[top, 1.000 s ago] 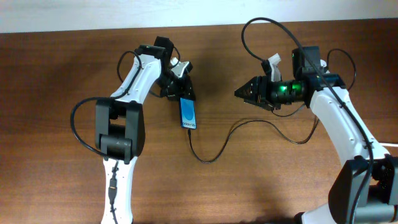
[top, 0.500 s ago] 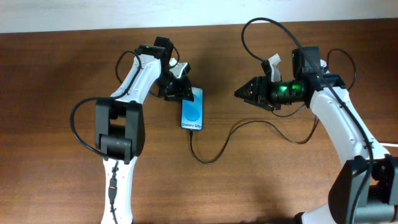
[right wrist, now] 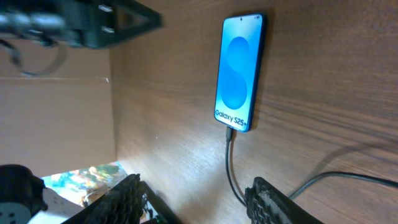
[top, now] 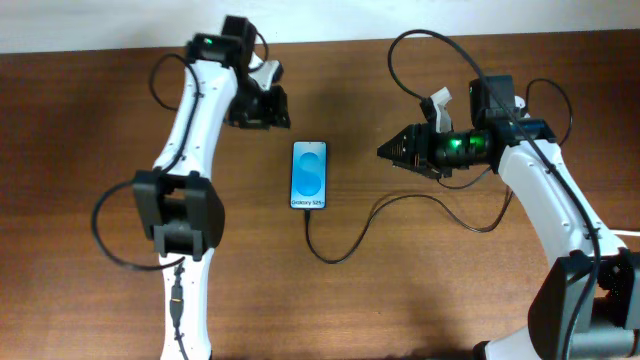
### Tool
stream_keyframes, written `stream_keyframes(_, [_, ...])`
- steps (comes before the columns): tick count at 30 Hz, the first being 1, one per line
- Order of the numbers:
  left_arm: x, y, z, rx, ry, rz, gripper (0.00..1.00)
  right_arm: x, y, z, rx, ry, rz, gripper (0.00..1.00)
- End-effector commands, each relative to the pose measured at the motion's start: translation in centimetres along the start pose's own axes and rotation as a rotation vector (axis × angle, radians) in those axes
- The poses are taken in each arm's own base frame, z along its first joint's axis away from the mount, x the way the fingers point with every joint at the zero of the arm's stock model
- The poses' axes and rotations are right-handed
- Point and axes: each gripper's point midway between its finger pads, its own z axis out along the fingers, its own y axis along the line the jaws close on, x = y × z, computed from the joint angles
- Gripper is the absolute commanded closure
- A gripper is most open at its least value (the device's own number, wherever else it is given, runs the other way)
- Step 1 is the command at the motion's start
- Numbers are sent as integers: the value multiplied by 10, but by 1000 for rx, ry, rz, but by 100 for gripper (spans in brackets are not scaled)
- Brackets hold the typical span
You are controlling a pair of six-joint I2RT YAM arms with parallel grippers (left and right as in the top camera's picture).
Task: Plug charger to phone and switch on socket
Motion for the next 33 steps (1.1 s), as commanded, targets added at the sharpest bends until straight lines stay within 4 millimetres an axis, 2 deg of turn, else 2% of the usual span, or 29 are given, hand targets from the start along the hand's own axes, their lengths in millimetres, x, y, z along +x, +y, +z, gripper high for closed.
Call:
stream_keyframes(1, [-20,5,-58,-9,-127,-13,51,-5,10,-18,56,-61,-71,39])
stream_keyframes(6, [-23,9,-138,-21,-280,-23,51,-1,31,-63,213,-150,-156,35])
stream_keyframes(11, [-22,-3,-188,-19,-413,12,49,5,41,-105,394,-199,-202,34])
stream_keyframes(12, [-21,-5,-194,-20,-429,18,43,7,44,-123,463,-219,-202,31])
stream_keyframes(13, [-21,-6,-195,-20,-430,19,11,7,49,-143,538,-245,-200,30])
stream_keyframes(14, [-21,-5,-195,-20,-430,19,0,9,53,-158,590,-264,-199,29])
stream_keyframes(15, [-21,-5,-195,-20,-430,19,1,12,61,-182,668,-299,-201,28])
stream_keyframes(19, [-21,-5,-195,-20,-430,19,1,18,67,-226,763,-373,-162,24])
stream_keyframes(21, [-21,-5,-195,-20,-430,19,1,22,47,-254,806,-416,-59,21])
stream_keyframes(24, [-21,-6,-195,-20,-430,19,1,30,23,-282,844,-446,51,21])
stream_keyframes(28, [-21,-6,-195,-20,-430,19,1,32,14,-296,860,-477,100,21])
stream_keyframes(33, [-21,-6,-195,-20,-430,19,1,30,12,-297,868,-481,103,19])
